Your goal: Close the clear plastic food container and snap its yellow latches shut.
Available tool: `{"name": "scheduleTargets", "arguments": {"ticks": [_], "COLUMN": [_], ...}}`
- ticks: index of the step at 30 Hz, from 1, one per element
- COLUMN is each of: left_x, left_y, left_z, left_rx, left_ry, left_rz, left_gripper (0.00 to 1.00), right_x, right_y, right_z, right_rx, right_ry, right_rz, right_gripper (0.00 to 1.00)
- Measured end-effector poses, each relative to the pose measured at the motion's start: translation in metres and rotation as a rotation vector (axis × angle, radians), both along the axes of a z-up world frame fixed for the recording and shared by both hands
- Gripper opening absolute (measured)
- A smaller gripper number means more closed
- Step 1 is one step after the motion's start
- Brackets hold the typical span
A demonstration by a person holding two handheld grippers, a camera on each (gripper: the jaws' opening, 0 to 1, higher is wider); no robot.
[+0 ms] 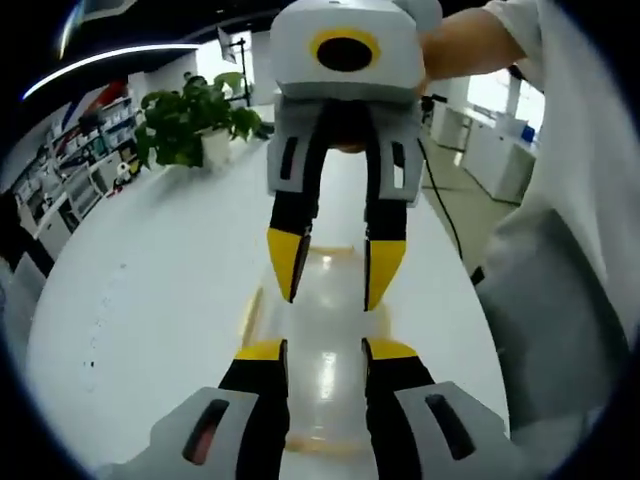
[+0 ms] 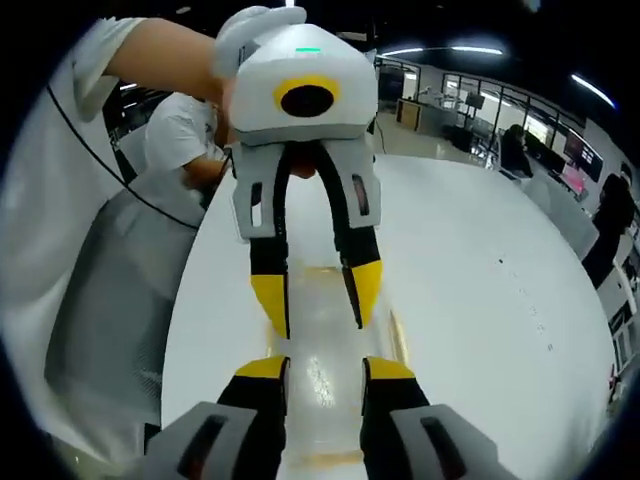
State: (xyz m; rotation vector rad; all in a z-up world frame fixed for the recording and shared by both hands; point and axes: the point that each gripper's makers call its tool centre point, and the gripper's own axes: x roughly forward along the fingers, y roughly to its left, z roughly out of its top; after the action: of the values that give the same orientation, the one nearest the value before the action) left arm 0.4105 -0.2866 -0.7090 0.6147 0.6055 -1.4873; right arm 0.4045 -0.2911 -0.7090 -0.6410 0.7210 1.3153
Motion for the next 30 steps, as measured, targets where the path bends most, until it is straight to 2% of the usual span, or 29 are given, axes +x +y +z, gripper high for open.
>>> {"name": "scheduleTargets", "arguments": {"ticks": [2, 3, 5, 7, 11, 12, 13, 15, 18, 19, 20, 21, 22, 24, 25, 26, 30], "left_x": [-0.003, -0.008, -0.016, -0.018, -0.026, -0.031, -0.032, -0.029, -0.025, -0.023, -0.02, -0.019, -0.019, -0.017, -0.017, -0.017, -0.021], "left_y": [-0.001, -0.005, -0.007, -0.004, -0.009, -0.01, -0.01, -0.01, -0.011, -0.012, -0.012, -0.012, -0.012, -0.011, -0.011, -0.01, -0.008], "left_z": [-0.001, 0.002, 0.0, -0.007, -0.01, -0.01, -0.01, -0.01, -0.005, -0.004, -0.004, -0.004, -0.005, -0.004, -0.004, -0.005, -0.011], "left_rx": [-0.003, -0.029, -0.026, 0.019, 0.014, 0.006, 0.01, 0.023, 0.011, 0.012, 0.016, 0.023, 0.03, 0.042, 0.042, 0.051, 0.074], "left_ry": [0.015, 0.014, 0.044, 0.003, 0.0, 0.004, -0.006, -0.033, -0.046, -0.054, -0.064, -0.072, -0.073, -0.089, -0.085, -0.082, -0.093], "left_rz": [0.006, -0.007, -0.015, -0.05, -0.049, -0.062, -0.068, -0.069, -0.055, -0.049, -0.046, -0.046, -0.047, -0.049, -0.049, -0.049, -0.07], "left_gripper": [0.24, 0.27, 0.32, 0.32, 0.39, 0.42, 0.44, 0.43, 0.43, 0.43, 0.41, 0.4, 0.4, 0.41, 0.41, 0.41, 0.42], "right_x": [0.004, 0.005, 0.006, 0.01, 0.022, 0.021, 0.021, 0.025, 0.026, 0.026, 0.021, 0.022, 0.022, 0.023, 0.021, 0.021, 0.022], "right_y": [0.001, 0.001, 0.002, 0.002, 0.002, 0.001, 0.001, 0.002, 0.004, 0.006, 0.008, 0.009, 0.009, 0.002, 0.003, 0.008, 0.008], "right_z": [-0.001, -0.001, -0.001, -0.002, -0.006, -0.01, -0.012, -0.013, -0.012, -0.013, -0.014, -0.016, -0.016, -0.025, -0.027, -0.024, -0.025], "right_rx": [-0.005, -0.004, 0.0, -0.009, -0.014, -0.02, -0.029, -0.038, -0.029, -0.022, -0.012, -0.025, -0.03, -0.109, -0.12, -0.086, -0.128], "right_ry": [-0.01, -0.007, -0.003, -0.018, -0.011, 0.024, 0.033, 0.013, 0.034, 0.048, 0.094, 0.102, 0.102, 0.118, 0.139, 0.147, 0.171], "right_rz": [0.005, 0.006, 0.015, 0.023, 0.009, -0.001, 0.001, 0.014, -0.003, -0.008, -0.02, -0.003, 0.004, 0.016, 0.033, 0.041, 0.045], "right_gripper": [0.27, 0.27, 0.25, 0.27, 0.34, 0.37, 0.38, 0.41, 0.5, 0.53, 0.57, 0.58, 0.58, 0.57, 0.56, 0.55, 0.55]}}
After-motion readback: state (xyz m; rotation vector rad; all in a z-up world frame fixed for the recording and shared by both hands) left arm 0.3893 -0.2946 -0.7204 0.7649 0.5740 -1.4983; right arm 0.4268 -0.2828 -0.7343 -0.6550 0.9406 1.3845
